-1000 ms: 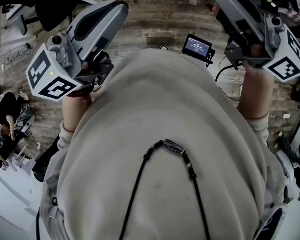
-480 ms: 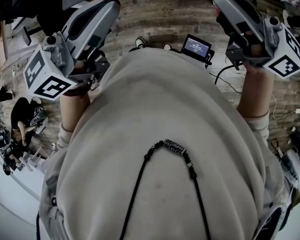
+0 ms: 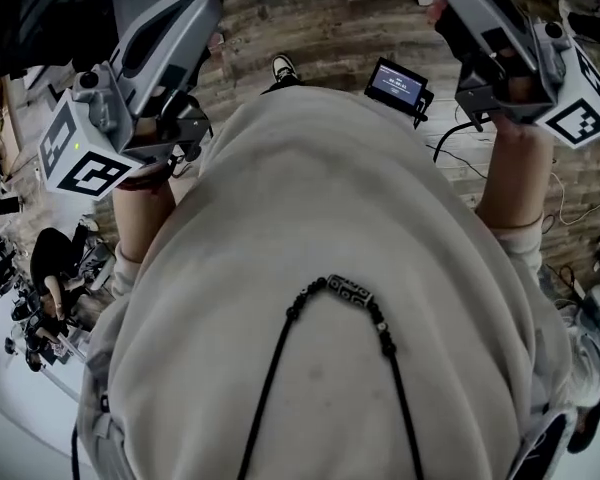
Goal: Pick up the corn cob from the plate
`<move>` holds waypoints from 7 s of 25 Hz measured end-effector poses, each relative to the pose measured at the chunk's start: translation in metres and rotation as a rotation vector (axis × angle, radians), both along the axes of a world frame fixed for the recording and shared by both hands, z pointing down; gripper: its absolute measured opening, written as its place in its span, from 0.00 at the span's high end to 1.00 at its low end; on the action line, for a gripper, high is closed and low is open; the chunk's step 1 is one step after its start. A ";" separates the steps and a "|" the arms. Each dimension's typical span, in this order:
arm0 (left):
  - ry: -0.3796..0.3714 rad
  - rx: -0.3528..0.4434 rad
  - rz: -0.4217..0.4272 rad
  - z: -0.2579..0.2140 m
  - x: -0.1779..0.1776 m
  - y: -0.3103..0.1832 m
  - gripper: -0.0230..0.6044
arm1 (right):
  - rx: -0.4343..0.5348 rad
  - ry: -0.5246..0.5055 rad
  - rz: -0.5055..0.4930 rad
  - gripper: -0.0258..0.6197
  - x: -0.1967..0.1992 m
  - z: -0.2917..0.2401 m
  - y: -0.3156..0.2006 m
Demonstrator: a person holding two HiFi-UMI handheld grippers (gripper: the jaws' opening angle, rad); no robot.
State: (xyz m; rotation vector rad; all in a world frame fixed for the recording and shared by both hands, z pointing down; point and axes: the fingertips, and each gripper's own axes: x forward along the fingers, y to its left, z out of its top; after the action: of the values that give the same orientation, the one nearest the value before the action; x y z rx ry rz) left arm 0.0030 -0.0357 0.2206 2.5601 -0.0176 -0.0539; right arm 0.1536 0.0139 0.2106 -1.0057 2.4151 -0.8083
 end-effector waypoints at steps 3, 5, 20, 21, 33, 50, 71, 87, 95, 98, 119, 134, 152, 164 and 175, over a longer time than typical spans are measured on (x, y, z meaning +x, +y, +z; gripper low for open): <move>0.036 0.011 0.019 -0.003 -0.002 -0.005 0.96 | -0.001 0.030 0.018 0.94 -0.004 -0.003 -0.003; 0.052 0.041 0.035 -0.006 -0.002 -0.008 0.96 | -0.003 0.044 0.036 0.94 -0.001 -0.004 -0.002; 0.108 0.079 0.070 -0.024 -0.004 -0.017 0.96 | 0.013 0.150 0.049 0.94 -0.020 -0.041 -0.015; 0.090 0.099 0.075 -0.024 -0.003 -0.017 0.96 | 0.023 0.144 0.053 0.94 -0.019 -0.042 -0.015; -0.089 0.230 0.095 -0.007 0.011 0.003 0.96 | 0.050 0.160 0.012 0.94 -0.022 -0.043 -0.011; -0.002 0.147 0.219 0.001 0.026 -0.016 0.96 | 0.016 0.184 0.137 0.94 -0.009 -0.040 -0.019; -0.020 0.128 0.052 -0.026 0.001 0.014 0.96 | 0.050 0.105 -0.042 0.94 -0.027 -0.042 -0.012; -0.139 0.067 -0.014 -0.055 0.032 -0.006 0.96 | -0.016 -0.002 -0.064 0.94 0.018 -0.042 -0.038; -0.071 0.118 0.053 -0.043 0.043 -0.019 0.96 | -0.007 0.135 0.052 0.94 0.000 -0.021 -0.011; -0.085 0.132 0.115 -0.050 0.061 -0.034 0.96 | -0.044 0.212 0.104 0.94 -0.004 -0.022 -0.013; -0.028 0.142 0.246 -0.039 0.115 -0.018 0.96 | -0.092 0.337 0.189 0.94 0.022 -0.007 -0.009; -0.011 0.110 0.213 -0.050 0.083 -0.010 0.96 | -0.101 0.397 0.119 0.94 -0.011 -0.020 -0.015; -0.015 0.058 0.131 -0.036 0.049 -0.027 0.96 | -0.138 0.454 0.071 0.93 -0.024 -0.003 -0.052; -0.023 0.039 0.061 -0.033 0.033 -0.025 0.96 | -0.156 0.477 0.035 0.93 -0.024 0.008 -0.065; -0.029 0.009 -0.004 -0.025 0.013 -0.034 0.96 | -0.186 0.506 -0.005 0.93 -0.033 0.025 -0.083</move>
State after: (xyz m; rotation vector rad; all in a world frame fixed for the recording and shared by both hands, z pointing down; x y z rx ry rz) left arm 0.0164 -0.0694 0.1954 2.5703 -0.0332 -0.0189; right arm 0.1203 -0.0687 0.2360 -1.4190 2.7948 -0.8763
